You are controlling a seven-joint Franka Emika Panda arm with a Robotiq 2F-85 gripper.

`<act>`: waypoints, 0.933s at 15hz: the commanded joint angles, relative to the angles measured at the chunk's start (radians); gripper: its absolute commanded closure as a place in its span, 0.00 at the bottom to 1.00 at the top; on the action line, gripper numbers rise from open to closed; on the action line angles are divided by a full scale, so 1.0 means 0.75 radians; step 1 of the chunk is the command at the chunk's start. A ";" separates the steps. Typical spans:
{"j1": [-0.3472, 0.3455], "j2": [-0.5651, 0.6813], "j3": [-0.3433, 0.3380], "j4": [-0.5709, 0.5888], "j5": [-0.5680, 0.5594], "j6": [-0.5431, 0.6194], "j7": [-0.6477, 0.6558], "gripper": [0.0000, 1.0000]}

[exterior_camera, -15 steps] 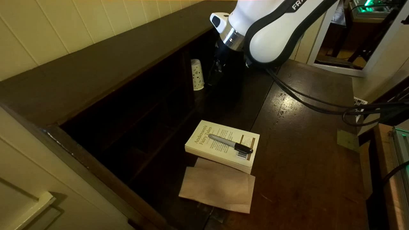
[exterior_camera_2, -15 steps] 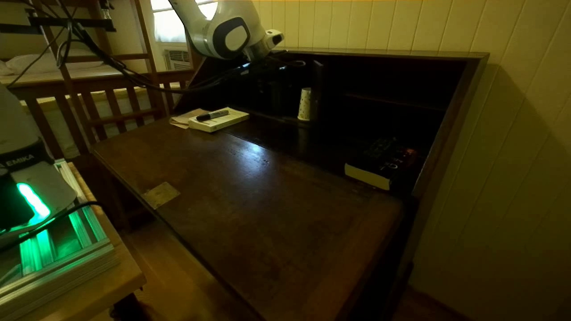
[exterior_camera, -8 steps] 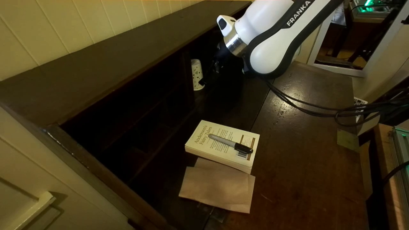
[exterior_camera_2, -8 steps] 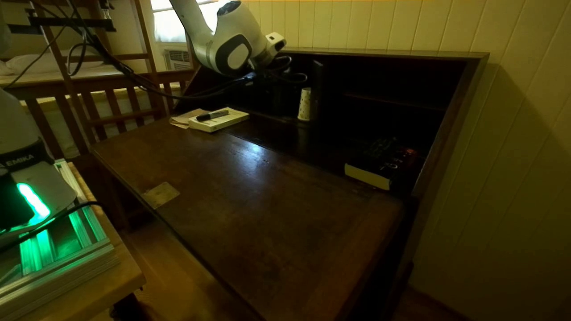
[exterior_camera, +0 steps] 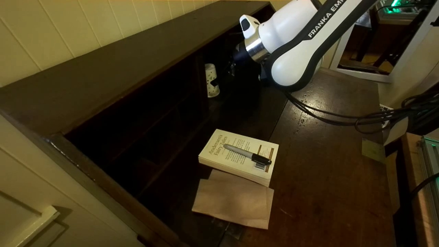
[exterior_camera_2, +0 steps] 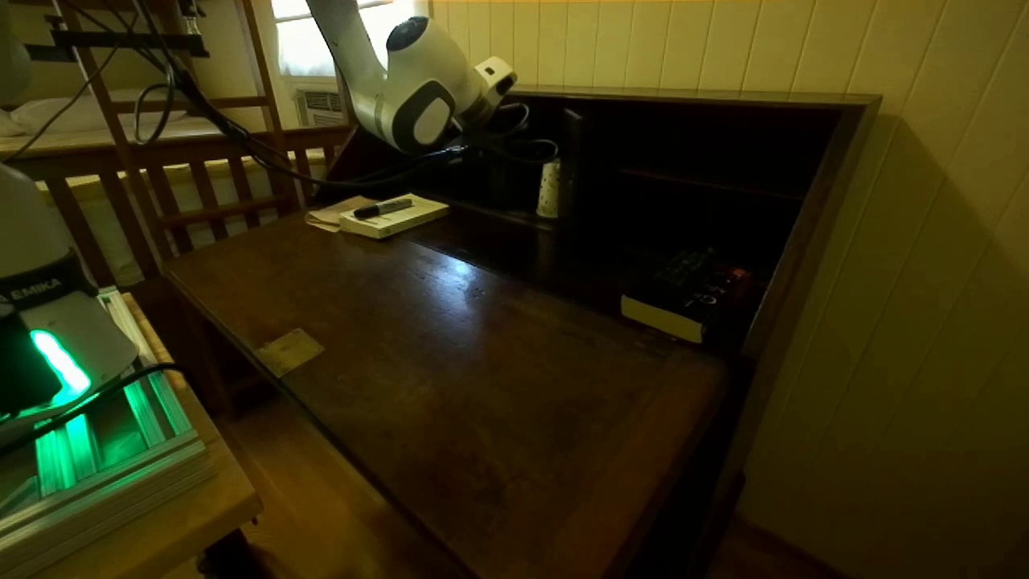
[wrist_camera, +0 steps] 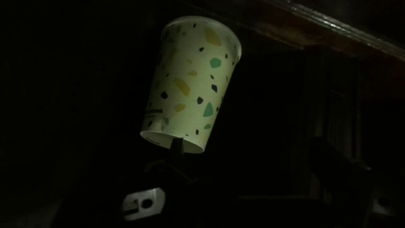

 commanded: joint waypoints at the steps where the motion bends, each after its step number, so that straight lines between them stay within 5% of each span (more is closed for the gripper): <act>1: -0.055 0.079 0.038 0.041 -0.072 0.113 0.002 0.00; 14: -0.084 0.224 0.104 0.195 -0.104 0.147 0.013 0.00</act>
